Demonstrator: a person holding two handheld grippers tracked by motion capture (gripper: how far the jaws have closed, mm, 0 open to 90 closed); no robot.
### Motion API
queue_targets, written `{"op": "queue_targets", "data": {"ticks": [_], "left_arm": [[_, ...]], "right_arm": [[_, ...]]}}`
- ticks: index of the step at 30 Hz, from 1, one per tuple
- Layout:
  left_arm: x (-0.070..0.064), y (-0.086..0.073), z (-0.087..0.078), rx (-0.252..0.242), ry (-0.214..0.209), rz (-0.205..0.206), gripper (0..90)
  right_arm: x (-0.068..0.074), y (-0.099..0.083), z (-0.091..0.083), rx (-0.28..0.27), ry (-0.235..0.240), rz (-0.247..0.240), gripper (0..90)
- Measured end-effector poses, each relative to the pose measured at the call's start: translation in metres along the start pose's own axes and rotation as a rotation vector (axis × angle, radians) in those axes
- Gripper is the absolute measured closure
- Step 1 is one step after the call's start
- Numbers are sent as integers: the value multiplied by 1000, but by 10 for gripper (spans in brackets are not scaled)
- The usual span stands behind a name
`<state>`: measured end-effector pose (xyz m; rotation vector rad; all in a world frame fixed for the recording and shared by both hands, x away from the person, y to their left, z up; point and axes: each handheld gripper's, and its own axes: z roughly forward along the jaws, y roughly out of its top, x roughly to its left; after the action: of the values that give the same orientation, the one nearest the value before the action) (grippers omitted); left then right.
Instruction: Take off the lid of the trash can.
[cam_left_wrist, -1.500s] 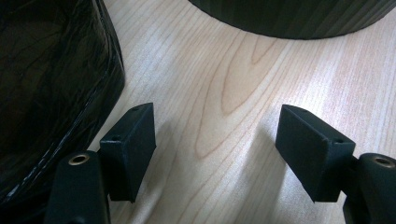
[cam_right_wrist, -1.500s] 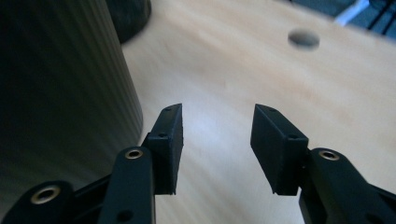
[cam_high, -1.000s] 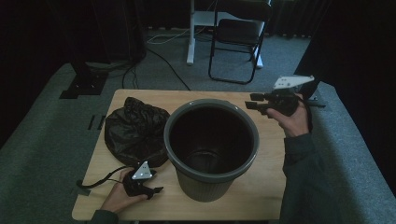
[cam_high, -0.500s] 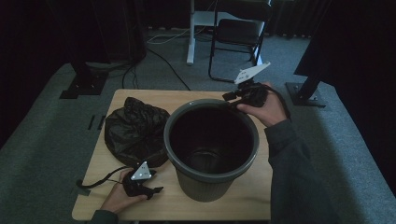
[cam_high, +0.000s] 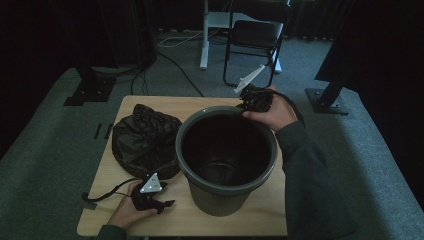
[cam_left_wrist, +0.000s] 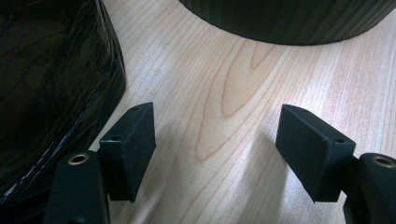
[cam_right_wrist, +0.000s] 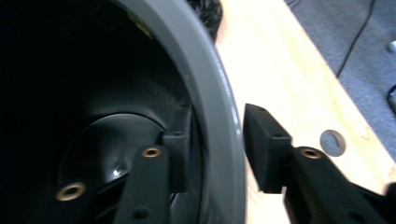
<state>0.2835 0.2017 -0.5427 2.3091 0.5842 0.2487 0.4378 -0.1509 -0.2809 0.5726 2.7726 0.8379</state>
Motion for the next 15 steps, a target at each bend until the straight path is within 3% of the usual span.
{"op": "queue_targets", "data": {"ticks": [5, 9, 15], "left_arm": [[0, 0, 0, -1, 0, 0, 289], [0, 0, 0, -1, 1, 1, 289], [0, 0, 1, -6, 3, -1, 289]], "right_arm": [[1, 0, -2, -6, 13, -15, 734], [-2, -6, -13, -74, 16, -4, 762], [-4, -11, -26, -112, 32, 19, 775]]}}
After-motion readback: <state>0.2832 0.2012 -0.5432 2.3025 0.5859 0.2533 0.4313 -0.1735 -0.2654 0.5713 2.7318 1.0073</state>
